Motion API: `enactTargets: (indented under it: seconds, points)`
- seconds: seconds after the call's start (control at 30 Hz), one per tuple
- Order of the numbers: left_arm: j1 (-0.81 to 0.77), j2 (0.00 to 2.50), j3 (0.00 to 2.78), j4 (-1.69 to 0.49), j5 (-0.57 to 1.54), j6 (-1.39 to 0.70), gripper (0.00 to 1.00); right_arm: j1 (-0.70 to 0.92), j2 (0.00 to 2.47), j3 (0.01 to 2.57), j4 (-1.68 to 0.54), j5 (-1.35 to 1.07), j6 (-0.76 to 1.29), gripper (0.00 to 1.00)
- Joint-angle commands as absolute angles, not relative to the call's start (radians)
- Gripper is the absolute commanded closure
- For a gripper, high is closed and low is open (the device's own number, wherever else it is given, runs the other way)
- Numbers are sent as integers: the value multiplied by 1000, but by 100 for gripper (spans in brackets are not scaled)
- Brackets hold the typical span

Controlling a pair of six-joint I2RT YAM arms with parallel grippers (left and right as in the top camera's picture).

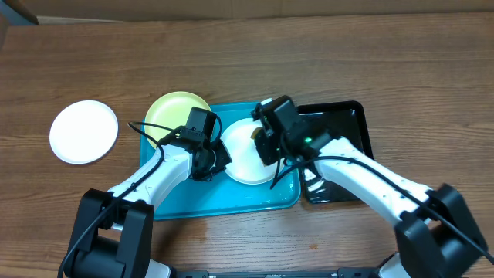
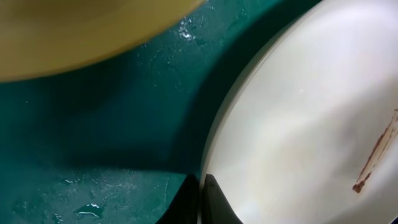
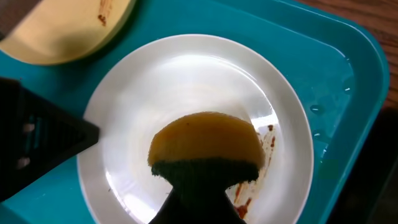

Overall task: Clean dirty plates on tray and stack at the side
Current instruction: 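Carry the sponge onto the held white plate and scrub it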

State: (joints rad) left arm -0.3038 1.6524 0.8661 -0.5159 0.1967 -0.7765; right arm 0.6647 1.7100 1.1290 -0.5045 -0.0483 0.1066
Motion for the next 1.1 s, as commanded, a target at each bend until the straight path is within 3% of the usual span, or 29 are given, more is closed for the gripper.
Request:
enactTargets:
  seconds: [0.0,0.57,0.63,0.73,0.8,1.07]
  points:
    - [-310,1667,865,-520,236,-786,96,673,1755,1121,-473,10,100,96]
    - [-309,1667,865,-520,226,-786,96,673,1797,1112,-493,10,99,94]
    - [-309,1667,865,-520,226,-786,94,673,1797,1112,-500,9,99,67]
    - [-309,1667,865,-519,226,-786,92,673,1797,1112,-516,10,99,35]
    - [-309,1667,865,-520,226,-786,89,673,1797,1112,-527,10,99,30]
    - [-309,1667,865,-519,226,-786,86,675,1817,1111,-576,9,96,30]
